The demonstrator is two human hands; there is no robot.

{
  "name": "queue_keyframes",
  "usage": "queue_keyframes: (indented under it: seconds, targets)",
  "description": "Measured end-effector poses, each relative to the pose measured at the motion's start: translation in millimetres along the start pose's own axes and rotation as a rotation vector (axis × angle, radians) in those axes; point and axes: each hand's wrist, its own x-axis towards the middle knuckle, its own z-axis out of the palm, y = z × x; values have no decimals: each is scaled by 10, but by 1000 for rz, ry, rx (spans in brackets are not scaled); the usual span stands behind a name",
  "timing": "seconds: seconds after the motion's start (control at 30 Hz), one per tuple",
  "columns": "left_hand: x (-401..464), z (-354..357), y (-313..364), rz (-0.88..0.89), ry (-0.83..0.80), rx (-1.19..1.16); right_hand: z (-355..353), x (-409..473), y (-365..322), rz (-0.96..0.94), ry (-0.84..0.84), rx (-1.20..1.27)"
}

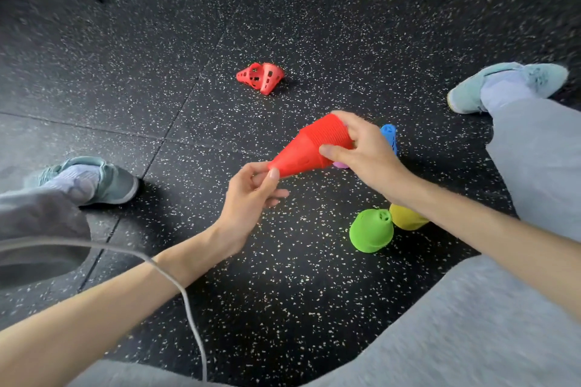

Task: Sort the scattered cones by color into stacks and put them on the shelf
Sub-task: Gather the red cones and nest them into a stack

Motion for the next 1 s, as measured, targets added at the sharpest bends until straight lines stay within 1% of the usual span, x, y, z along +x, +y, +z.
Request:
queue_keyframes:
  seconds: [0.13, 0.37, 0.5, 0.63, 0.8, 0.9, 1.0]
  targets:
    - [58, -39, -24, 35, -47, 39, 14, 11, 9, -12, 9, -114]
    - [277, -36, 116, 137, -100, 106, -53, 209, -124, -75, 99, -166]
    - [498, -76, 359, 223, -94, 119, -109, 371, -350, -109, 185, -144]
    - [749, -55, 623, 351, -92, 149, -204, 532, -557, -154, 260, -95]
    - [1156, -88, 812, 464, -88, 325, -289, 709, -678, -175, 344, -172]
    - [1456, -137, 853, 518, -68, 484, -299, 823, -642, -208, 369, -245]
    - [1810, -183, 820, 520, -86, 622, -314, 989, -552, -191, 364, -303]
